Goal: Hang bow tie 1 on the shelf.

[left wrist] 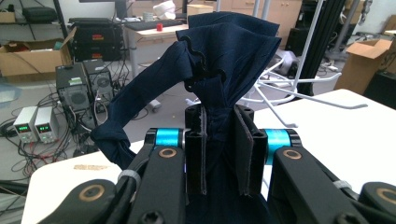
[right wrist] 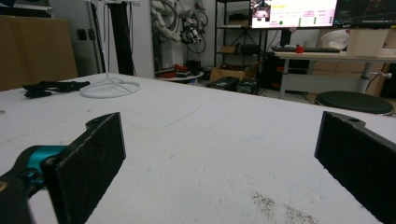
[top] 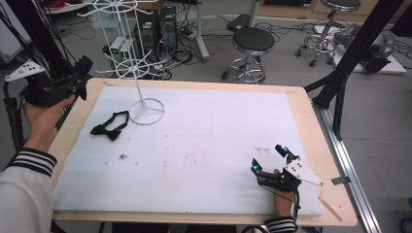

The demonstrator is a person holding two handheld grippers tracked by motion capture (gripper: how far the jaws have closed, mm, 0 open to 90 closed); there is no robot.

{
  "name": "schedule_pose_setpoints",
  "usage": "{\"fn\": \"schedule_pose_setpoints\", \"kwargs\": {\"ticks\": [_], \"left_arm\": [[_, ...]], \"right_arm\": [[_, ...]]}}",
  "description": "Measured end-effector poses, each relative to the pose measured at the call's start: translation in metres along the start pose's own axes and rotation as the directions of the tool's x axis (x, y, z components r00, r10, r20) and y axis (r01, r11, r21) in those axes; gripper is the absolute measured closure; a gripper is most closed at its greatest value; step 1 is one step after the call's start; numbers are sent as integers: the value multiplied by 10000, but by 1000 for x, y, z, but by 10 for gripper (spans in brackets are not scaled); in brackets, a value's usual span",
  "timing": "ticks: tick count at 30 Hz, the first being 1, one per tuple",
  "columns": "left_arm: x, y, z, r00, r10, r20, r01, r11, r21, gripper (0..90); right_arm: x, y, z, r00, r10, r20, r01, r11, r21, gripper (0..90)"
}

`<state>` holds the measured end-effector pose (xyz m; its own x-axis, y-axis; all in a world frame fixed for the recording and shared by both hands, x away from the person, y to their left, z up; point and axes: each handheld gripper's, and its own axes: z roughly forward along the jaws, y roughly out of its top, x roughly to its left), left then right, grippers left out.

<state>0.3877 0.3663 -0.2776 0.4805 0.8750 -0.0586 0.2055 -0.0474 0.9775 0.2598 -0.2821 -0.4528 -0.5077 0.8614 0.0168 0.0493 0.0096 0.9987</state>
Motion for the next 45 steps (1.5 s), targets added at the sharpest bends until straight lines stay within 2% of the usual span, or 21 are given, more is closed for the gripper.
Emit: {"fn": "schedule_pose_setpoints", "kwargs": {"ticks": [6,8,12,28,36,45], "left_arm": [[1,9,6,9996,-88,263,89,10000,-37,758],[2,11,10,9989,-242,413,247,9996,-108,758],[2,13,15,9977,-331,585,330,9995,24,758],[2,9,28,9875,-852,1329,809,9960,373,757],[0,6,34,9841,-832,1568,735,9951,666,757],[-2,3,36,9842,-779,1592,641,9939,901,757]], "right_arm": [[0,0,0,10000,-11,-10,11,10000,0,11],[0,0,0,10000,-11,-2,11,10000,-1,11],[0,0,0,10000,74,-10,-74,10000,26,10],[0,0,0,10000,-16,1,16,10000,-3,11],[0,0,0,10000,38,3,-38,10000,0,11],[0,0,0,10000,0,-4,0,10000,-6,11]]}}
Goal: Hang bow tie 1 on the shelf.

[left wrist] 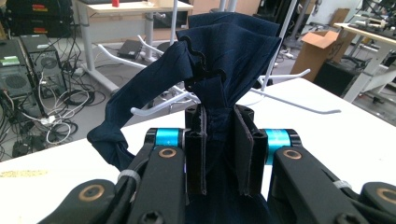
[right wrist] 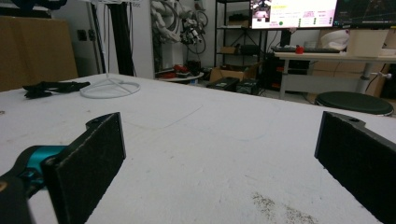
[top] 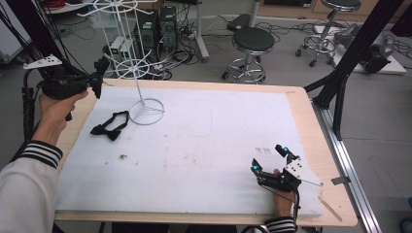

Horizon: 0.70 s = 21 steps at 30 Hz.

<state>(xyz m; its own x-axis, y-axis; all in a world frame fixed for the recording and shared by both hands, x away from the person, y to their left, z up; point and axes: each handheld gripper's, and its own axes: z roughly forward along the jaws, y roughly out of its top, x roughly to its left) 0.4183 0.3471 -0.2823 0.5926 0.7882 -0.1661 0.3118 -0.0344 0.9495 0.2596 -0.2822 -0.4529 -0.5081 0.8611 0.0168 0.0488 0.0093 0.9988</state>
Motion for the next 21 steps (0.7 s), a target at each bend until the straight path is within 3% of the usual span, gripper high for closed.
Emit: {"fn": "schedule_pose_setpoints", "kwargs": {"ticks": [5,8,21], "left_arm": [[4,-8,1,9997,-214,-153,217,9996,182,757],[2,-9,3,9998,18,-199,-10,9992,395,757],[-3,-13,14,9989,230,-400,-192,9955,933,756]], "right_arm": [[0,0,0,10000,26,-4,-26,10000,-11,11],[0,0,0,10000,22,-16,-22,10000,-20,11],[0,0,0,10000,40,7,-40,10000,1,11]]}}
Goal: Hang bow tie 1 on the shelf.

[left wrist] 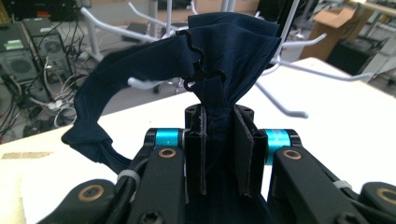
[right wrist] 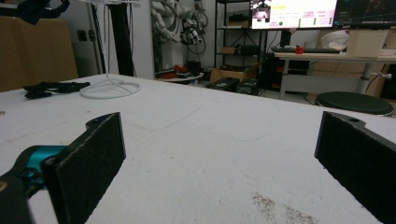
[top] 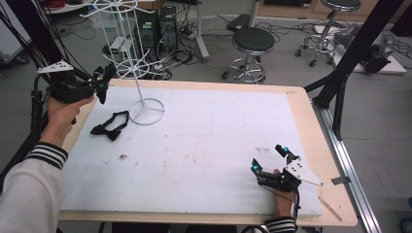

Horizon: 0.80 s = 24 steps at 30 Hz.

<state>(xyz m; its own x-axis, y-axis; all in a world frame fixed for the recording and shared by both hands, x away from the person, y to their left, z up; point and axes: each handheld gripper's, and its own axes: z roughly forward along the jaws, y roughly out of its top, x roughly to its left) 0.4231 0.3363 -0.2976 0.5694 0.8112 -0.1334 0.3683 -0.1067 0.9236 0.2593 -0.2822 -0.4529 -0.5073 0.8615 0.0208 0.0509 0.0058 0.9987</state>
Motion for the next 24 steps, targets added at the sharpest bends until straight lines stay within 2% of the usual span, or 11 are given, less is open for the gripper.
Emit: {"fn": "schedule_pose_setpoints", "kwargs": {"ticks": [5,8,9,10,11,13,15,19,22,24], "left_arm": [[-2,0,1,9999,-38,-163,40,9999,119,753],[-3,0,2,9992,-42,-396,55,9994,337,716],[-2,-1,3,9991,-146,-391,159,9993,341,629],[-1,-1,4,9992,-237,-330,251,9987,435,473],[-1,-1,4,9992,-277,-298,293,9981,542,390],[-2,-2,3,9981,249,-566,-215,9980,592,277],[-2,-2,1,9973,480,-554,-438,9963,745,207],[-6,-1,-2,9941,991,-448,-954,9924,782,196],[-9,-1,-3,9936,1071,-373,-1042,9919,728,193],[-11,-3,-5,9936,1098,-284,-1082,9928,514,193]], "right_arm": [[0,0,0,10000,-5,-5,5,10000,-15,11],[0,0,0,10000,-8,-6,8,10000,-18,11],[0,0,0,10000,-2,-6,2,10000,-19,11],[0,0,0,10000,-4,-7,4,10000,-21,11],[0,0,0,10000,-3,-7,3,10000,-22,11],[0,0,0,10000,10,-17,-10,10000,-25,11],[0,0,0,10000,2,-19,-2,10000,-32,11],[0,0,0,10000,-7,-7,7,10000,-13,11],[0,0,0,10000,-12,-4,12,10000,-10,11],[0,0,0,10000,-4,-2,4,10000,-12,11]]}}
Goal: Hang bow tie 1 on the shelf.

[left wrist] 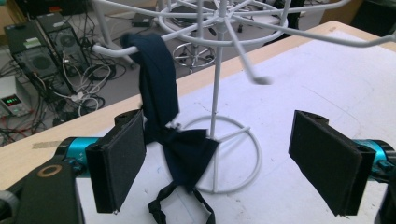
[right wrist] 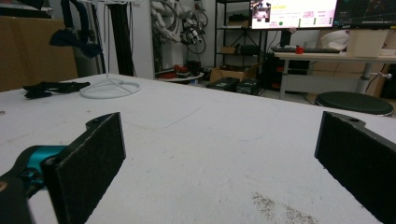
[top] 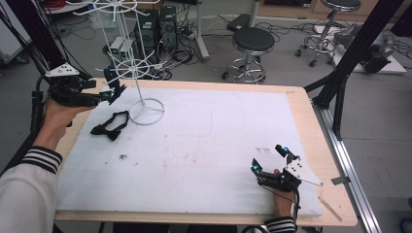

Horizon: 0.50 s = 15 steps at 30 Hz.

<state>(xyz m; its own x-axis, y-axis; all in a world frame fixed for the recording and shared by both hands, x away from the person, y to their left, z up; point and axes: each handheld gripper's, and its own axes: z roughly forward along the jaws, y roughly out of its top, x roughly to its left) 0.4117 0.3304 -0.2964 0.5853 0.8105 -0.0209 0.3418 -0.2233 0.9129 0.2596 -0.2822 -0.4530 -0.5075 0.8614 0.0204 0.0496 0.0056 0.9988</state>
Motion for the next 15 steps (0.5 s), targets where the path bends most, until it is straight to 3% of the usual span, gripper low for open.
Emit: {"fn": "schedule_pose_setpoints", "kwargs": {"ticks": [5,11,15], "left_arm": [[-5,-9,-11,9998,-181,107,185,9991,-371,184],[-13,-18,-30,9999,109,118,-99,9963,-856,183],[-22,-27,-41,9998,186,110,-169,9902,-1385,173]], "right_arm": [[0,0,0,10000,9,-11,-9,10000,-14,11],[0,0,0,10000,40,-8,-40,10000,-11,11],[0,0,0,10000,-16,-13,16,10000,-24,11]]}}
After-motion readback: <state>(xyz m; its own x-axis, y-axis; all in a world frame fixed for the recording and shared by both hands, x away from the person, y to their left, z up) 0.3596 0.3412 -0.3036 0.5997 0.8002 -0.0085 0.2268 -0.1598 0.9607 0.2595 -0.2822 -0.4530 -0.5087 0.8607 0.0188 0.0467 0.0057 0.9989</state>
